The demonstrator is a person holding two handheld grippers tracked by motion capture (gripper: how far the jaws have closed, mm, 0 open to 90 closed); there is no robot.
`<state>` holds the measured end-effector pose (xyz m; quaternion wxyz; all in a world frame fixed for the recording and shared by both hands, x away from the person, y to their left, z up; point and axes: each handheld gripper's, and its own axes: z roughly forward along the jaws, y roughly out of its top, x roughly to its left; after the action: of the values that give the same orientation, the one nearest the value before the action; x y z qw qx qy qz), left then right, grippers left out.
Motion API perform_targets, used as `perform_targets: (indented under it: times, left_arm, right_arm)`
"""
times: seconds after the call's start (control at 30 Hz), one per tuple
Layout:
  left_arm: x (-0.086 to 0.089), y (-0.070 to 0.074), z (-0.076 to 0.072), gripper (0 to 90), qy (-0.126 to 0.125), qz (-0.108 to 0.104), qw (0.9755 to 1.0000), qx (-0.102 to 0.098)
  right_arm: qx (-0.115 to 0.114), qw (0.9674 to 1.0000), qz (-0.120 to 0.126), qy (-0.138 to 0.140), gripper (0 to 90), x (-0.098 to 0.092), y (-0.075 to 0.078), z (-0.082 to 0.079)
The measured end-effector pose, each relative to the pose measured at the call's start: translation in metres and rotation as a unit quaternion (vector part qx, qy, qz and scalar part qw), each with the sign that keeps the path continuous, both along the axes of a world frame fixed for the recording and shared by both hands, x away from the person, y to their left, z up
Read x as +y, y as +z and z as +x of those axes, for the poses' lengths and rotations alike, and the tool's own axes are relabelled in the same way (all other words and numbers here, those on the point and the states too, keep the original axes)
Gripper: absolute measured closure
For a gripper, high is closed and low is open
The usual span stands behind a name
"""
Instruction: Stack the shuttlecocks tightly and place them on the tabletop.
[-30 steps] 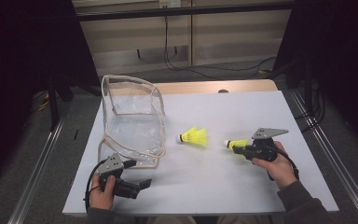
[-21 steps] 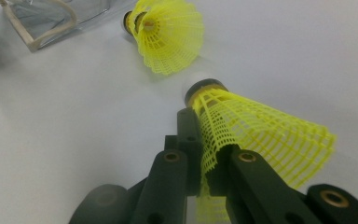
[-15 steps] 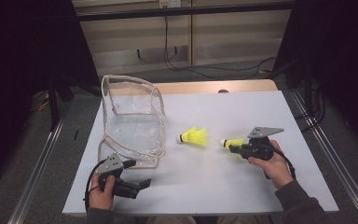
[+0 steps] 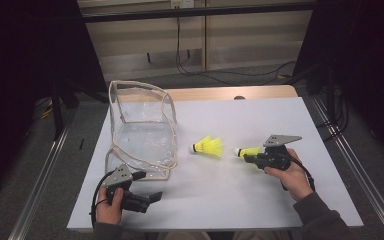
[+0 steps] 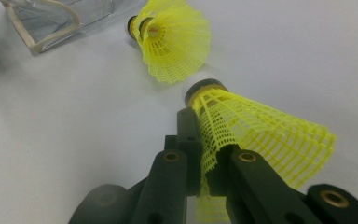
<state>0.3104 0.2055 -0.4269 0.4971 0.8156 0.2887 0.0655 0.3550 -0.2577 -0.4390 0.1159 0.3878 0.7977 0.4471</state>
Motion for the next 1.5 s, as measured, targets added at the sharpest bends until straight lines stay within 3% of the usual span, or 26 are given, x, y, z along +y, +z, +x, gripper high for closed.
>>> perform_targets:
  times: [1.5]
  left_arm:
    - [0.0, 0.001, 0.0, 3.7, -0.002, 0.002, 1.0, -0.002]
  right_arm:
    - [-0.008, 0.9999, 0.005, 0.011, 87.2, 0.017, 0.002, 0.015]
